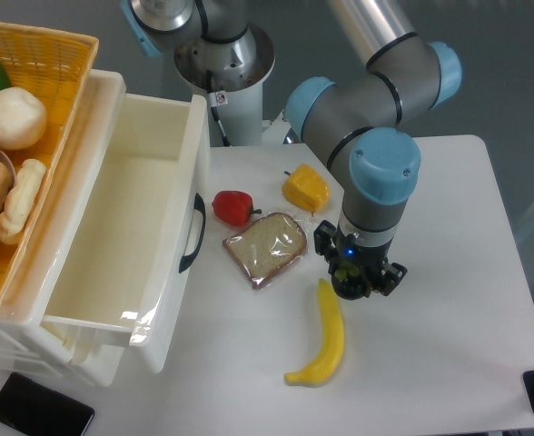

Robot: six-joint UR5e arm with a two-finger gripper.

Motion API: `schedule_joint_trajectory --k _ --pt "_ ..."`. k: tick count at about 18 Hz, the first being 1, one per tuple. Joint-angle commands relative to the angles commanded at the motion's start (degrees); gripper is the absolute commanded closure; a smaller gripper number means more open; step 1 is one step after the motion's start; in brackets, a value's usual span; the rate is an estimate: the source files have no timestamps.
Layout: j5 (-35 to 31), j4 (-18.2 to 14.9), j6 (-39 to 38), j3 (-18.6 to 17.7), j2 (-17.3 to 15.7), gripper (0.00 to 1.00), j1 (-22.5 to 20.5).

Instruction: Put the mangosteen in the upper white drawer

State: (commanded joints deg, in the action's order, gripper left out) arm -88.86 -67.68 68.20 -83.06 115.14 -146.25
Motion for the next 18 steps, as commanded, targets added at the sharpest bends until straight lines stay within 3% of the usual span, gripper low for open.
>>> schedule_joint_trajectory --k 9,18 --pt "1.66 0.0 -2.27 0.62 -0.7 0.78 -0.44" --pt "18.79 -0.18 -18.62 -0.17 -13.34 0.78 -0.71"
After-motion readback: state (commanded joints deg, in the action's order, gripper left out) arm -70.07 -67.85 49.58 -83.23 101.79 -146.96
